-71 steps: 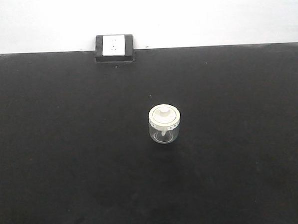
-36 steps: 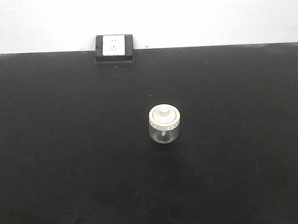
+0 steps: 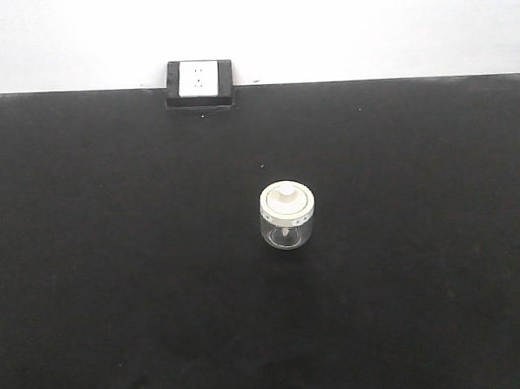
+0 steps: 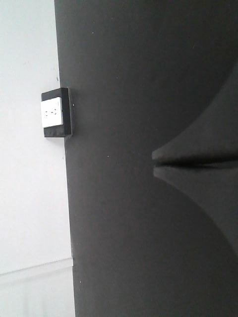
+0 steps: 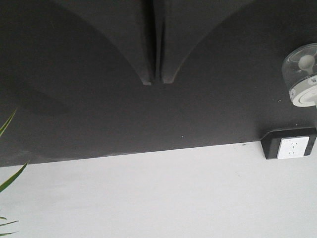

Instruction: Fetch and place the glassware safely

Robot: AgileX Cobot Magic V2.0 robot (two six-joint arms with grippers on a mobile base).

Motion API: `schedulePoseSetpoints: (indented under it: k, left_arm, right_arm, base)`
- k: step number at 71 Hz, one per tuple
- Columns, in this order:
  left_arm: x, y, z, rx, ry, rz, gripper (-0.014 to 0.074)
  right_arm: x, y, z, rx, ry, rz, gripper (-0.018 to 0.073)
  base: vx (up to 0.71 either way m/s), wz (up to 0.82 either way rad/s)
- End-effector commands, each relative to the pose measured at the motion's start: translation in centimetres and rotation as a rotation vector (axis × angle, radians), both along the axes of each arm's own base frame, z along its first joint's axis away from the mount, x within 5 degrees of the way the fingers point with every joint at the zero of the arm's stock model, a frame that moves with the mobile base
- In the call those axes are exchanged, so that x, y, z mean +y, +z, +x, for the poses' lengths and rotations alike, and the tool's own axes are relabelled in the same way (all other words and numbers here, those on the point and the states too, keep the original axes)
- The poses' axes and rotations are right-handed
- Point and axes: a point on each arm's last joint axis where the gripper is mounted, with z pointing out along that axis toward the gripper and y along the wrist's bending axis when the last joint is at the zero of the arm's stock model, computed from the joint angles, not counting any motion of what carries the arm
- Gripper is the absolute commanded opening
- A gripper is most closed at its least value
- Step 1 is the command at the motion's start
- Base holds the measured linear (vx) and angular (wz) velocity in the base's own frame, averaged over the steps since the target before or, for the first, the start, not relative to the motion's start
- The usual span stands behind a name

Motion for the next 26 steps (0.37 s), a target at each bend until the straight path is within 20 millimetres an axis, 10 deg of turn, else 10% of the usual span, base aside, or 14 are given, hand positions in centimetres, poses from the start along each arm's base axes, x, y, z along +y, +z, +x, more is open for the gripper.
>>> schedulePoseSetpoints:
  k: [1, 26]
  left_arm:
    - [-0.09, -0.20, 0.06, -0.053, -0.010, -0.020, -0.0007]
    - [-0.09, -0.20, 0.06, -0.053, -0.010, -0.020, -0.0007]
  right_arm:
    - [0.05, 0.08, -0.02, -0.064, 0.004, -0.028, -0.0004]
    - [0.05, 0.08, -0.02, -0.064, 0.004, -0.028, -0.0004]
  base:
    - [0.00, 0.00]
    - [0.00, 0.00]
